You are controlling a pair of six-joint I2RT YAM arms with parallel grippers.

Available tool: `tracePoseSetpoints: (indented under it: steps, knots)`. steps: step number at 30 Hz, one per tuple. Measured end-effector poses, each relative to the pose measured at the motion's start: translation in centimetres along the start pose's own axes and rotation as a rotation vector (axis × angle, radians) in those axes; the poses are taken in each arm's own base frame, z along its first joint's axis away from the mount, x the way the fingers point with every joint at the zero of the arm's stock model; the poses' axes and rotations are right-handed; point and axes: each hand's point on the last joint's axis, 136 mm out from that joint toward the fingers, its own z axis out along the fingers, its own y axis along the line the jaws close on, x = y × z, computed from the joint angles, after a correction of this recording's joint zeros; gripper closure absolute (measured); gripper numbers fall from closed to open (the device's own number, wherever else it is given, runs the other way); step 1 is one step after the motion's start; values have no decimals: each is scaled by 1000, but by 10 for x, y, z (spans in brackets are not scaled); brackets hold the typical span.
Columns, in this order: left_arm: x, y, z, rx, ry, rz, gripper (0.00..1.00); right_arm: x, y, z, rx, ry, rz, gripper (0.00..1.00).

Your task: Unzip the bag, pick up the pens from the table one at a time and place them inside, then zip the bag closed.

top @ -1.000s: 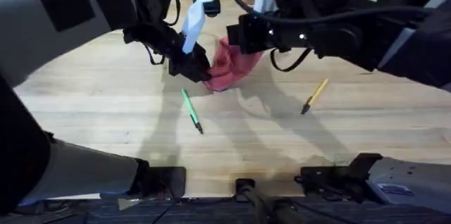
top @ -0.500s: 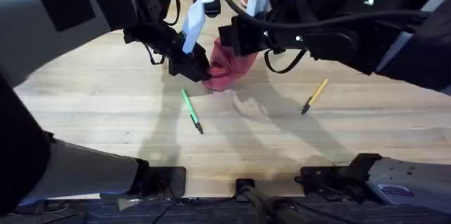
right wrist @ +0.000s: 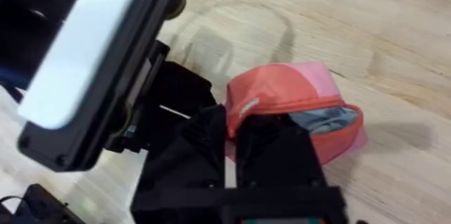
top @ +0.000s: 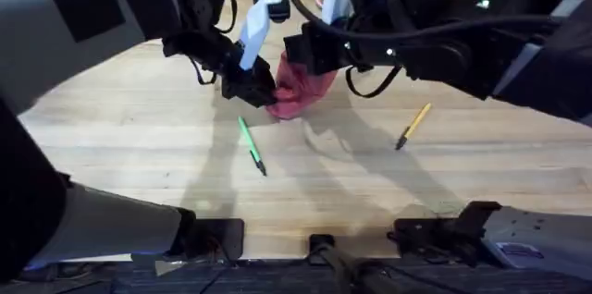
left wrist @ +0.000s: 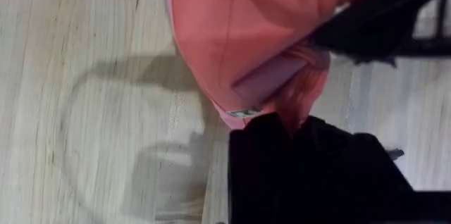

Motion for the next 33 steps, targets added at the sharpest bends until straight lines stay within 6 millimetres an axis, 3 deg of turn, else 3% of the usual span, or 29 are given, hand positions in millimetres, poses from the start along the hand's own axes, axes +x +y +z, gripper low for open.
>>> tracePoseSetpoints:
  steps: [8, 11, 14, 15, 30, 33]
  knots:
    - [-3, 1, 0, -1, -18, 6, 959, 3, -4, 0, 21, 11, -1, 637]
    - [-5, 1, 0, -2, -24, 9, 959, 8, -6, 0, 29, 30, 4, 439]
    - [-7, 2, 0, -4, -38, 14, 959, 14, -12, 0, 38, 59, 14, 48]
    - [-8, 2, 0, -3, -43, 15, 959, 16, -15, 1, 47, 70, 19, 17]
    - [-10, 2, 0, -1, -50, 17, 959, 20, -28, 5, 74, 96, 47, 5]
    - [-12, 2, 0, 1, -61, 19, 959, 15, -43, -1, 93, 91, 56, 5]
